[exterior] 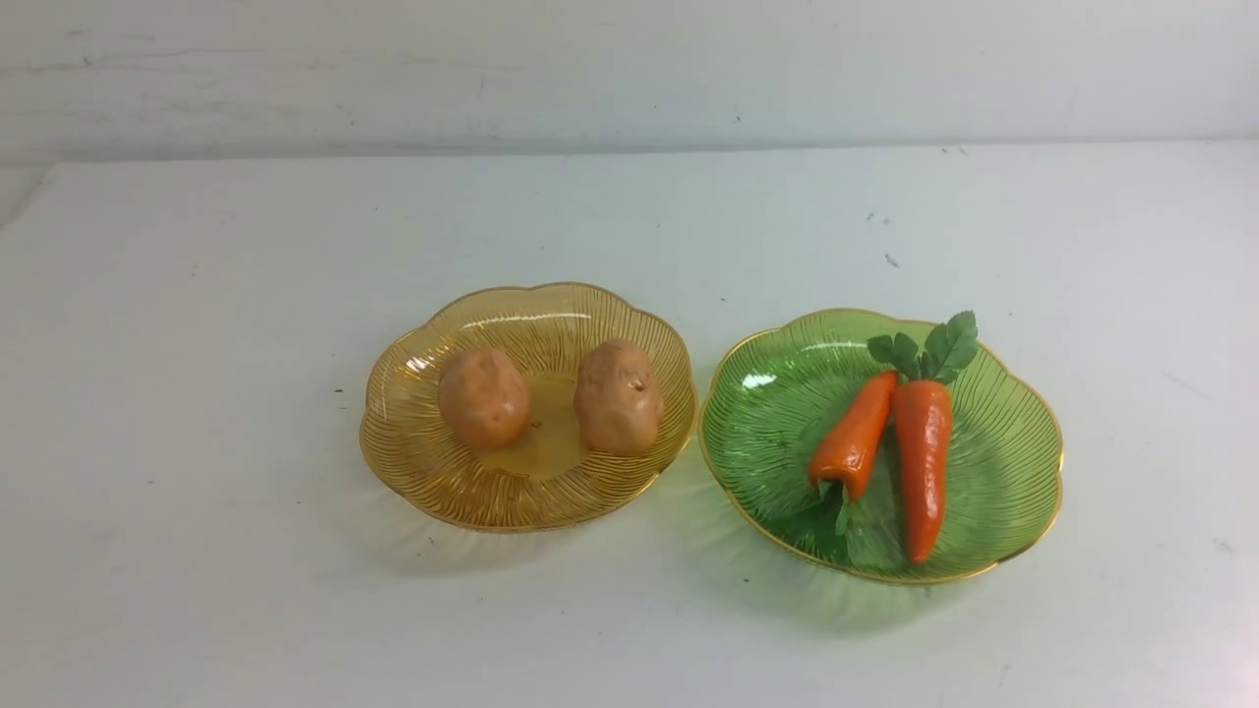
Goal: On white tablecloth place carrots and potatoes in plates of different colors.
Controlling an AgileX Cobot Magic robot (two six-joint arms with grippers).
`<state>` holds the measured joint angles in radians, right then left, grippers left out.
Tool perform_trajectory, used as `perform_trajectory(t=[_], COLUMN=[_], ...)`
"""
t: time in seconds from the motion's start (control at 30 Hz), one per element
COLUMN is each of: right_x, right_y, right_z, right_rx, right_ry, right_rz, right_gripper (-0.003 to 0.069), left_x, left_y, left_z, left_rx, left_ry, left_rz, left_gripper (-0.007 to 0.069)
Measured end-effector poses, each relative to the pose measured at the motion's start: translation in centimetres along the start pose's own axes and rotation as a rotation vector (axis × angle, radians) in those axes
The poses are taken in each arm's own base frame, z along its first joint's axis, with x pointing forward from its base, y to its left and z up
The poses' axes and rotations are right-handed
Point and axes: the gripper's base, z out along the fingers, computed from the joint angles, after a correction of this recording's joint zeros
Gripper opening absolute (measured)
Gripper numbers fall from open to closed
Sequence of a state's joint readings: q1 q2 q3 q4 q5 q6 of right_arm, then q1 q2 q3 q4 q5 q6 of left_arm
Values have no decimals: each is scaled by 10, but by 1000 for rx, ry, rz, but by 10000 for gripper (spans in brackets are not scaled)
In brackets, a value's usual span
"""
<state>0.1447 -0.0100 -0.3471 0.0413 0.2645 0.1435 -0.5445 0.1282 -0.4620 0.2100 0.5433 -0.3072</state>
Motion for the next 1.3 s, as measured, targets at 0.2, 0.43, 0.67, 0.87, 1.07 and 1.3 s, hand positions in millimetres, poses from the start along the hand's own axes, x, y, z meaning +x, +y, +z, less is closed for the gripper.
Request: perform_trajectory(t=[0.2, 0.43, 0.67, 0.87, 1.07, 1.3], right_x=[0, 1, 2, 4, 6, 6], right_y=[0, 0, 0, -1, -1, -1], right_z=[0, 0, 0, 0, 0, 0], right_rx=[0, 2, 3, 7, 10, 10], right_ry=[1, 12, 20, 49, 69, 70], right_rz=[0, 0, 0, 0, 0, 0], right_gripper=[-15, -15, -15, -15, -15, -15], left_x=[63, 122, 135, 135, 135, 135], left_y=[11, 26, 27, 27, 27, 27], left_z=[17, 29, 29, 29, 29, 29], left_rx=[-218, -336, -342, -340, -340, -340], left_ry=[-63, 93, 187, 186, 186, 186], left_rz=[76, 112, 114, 106, 106, 106], left_gripper=[-3, -3, -3, -3, -3, -3])
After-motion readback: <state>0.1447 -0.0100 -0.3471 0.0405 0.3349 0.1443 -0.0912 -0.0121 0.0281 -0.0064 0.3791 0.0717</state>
